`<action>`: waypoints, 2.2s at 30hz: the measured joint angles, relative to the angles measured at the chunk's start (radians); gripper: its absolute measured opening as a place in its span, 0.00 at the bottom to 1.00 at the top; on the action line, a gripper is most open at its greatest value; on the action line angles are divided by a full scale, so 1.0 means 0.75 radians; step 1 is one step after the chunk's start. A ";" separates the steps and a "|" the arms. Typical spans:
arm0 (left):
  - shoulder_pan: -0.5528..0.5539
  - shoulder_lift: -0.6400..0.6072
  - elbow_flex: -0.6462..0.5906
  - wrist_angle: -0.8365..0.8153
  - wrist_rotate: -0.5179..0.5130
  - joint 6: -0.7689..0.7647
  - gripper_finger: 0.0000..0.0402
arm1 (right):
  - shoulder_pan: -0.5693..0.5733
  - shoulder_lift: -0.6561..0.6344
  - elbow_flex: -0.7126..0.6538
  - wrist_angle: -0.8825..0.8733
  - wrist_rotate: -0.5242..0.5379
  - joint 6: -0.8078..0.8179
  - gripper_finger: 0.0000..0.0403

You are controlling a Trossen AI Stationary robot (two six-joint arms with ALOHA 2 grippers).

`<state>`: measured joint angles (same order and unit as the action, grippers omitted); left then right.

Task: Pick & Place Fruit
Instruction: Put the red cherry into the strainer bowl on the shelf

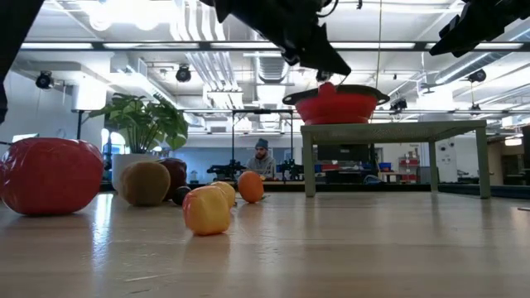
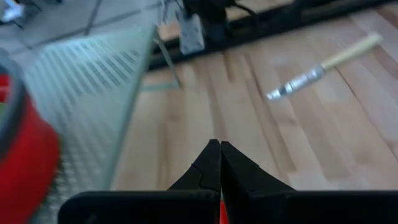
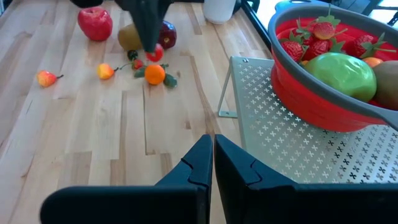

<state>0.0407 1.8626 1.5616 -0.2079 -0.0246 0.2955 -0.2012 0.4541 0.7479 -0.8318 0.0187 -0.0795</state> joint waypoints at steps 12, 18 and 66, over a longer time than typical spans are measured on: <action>0.080 0.000 -0.002 0.374 0.001 0.008 0.00 | 0.000 0.000 0.000 0.000 0.000 0.000 0.03; 0.135 -0.001 -0.004 0.542 0.004 0.056 0.00 | 0.000 0.000 0.000 0.000 0.000 0.000 0.03; 0.383 0.092 -0.016 0.575 -0.037 0.198 0.08 | 0.000 0.000 0.000 0.000 0.000 0.000 0.03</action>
<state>0.3279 1.9316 1.5497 0.2232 -0.0525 0.4438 -0.2012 0.4541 0.7479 -0.8318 0.0185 -0.0795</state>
